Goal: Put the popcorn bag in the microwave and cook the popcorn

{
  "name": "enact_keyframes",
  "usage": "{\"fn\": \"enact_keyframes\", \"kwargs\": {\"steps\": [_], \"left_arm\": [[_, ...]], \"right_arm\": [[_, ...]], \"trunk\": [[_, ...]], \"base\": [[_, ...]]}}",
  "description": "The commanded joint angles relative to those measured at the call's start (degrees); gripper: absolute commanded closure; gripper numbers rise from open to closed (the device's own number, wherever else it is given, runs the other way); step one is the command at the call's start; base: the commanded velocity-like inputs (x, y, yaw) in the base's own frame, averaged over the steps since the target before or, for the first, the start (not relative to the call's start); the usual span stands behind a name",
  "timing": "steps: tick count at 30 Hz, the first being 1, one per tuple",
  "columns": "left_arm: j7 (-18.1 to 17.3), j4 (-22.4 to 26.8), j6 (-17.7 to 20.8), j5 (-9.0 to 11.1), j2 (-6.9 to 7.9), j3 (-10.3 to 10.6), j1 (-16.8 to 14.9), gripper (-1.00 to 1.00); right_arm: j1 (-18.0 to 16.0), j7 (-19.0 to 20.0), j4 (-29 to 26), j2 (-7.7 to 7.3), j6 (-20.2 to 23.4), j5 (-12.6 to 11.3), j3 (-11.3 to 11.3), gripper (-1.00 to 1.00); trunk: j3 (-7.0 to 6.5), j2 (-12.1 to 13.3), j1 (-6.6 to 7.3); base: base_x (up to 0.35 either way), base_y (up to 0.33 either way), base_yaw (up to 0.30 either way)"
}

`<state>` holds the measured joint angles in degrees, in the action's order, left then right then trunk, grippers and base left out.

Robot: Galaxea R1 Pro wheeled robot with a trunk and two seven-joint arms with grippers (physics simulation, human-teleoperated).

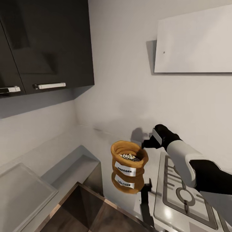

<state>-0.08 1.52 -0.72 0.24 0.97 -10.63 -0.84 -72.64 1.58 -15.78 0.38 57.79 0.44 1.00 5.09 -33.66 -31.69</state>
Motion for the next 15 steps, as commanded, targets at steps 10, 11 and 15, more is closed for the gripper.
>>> {"fn": "enact_keyframes", "kwargs": {"steps": [10,11,15], "left_arm": [[-0.01,-0.02,-0.08,0.02,0.01,-0.23,-0.04,-1.00],[-0.01,-0.02,-0.08,0.02,0.00,-0.25,-0.04,-1.00],[-0.01,-0.02,-0.07,0.02,0.00,-0.25,-0.04,-1.00]], "right_arm": [[-0.04,0.18,3.36,0.06,0.22,0.17,1.17,-1.00],[-0.04,0.18,3.44,0.06,0.22,0.17,1.18,-1.00],[-0.04,0.18,3.54,0.06,0.22,0.17,1.36,-1.00]], "trunk": [[0.11,-0.09,-0.02],[0.11,-0.09,-0.02],[0.11,-0.09,-0.02]], "base": [[0.000,0.000,0.000],[0.000,0.000,0.000],[0.000,0.000,0.000]]}}
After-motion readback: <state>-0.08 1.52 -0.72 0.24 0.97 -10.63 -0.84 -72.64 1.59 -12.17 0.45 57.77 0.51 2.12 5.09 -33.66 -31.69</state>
